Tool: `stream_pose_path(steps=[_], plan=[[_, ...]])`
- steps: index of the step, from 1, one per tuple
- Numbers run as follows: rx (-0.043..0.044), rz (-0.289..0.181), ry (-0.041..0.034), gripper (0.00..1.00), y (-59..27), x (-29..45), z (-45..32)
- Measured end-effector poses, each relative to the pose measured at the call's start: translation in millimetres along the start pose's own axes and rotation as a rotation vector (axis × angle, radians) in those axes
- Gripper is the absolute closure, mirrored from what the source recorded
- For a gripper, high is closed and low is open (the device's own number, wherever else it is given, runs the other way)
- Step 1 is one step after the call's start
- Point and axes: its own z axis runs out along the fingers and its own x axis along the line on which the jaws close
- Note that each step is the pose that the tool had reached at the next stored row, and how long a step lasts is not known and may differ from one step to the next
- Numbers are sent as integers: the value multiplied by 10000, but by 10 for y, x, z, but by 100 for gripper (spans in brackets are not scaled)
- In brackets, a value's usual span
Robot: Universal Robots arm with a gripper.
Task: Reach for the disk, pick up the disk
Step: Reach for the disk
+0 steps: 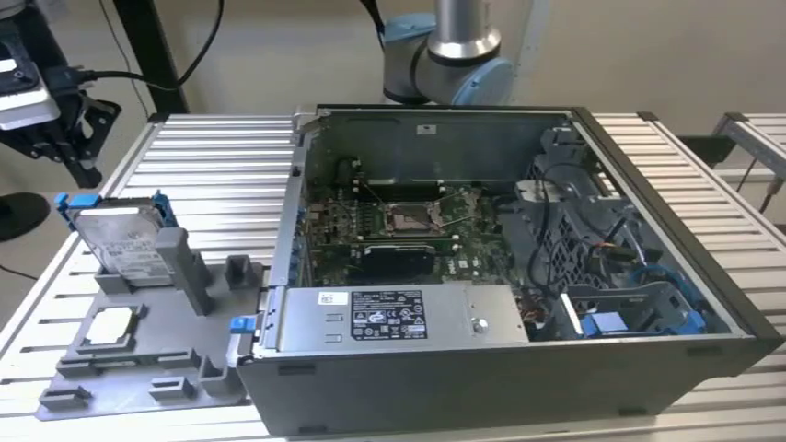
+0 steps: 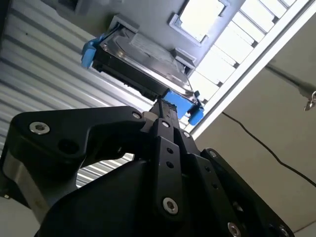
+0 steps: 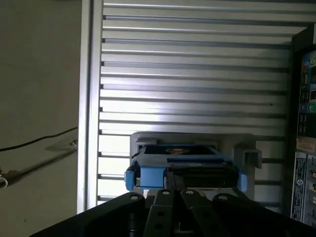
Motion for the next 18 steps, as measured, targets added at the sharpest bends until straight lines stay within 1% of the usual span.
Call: stream_pose_path(steps=[6,12,18], plan=[[0,0,-1,100,-47,113,-2],[-1,-56,1,100,-47,120,-2],[3,-1164,43,100,-47,126,-1]])
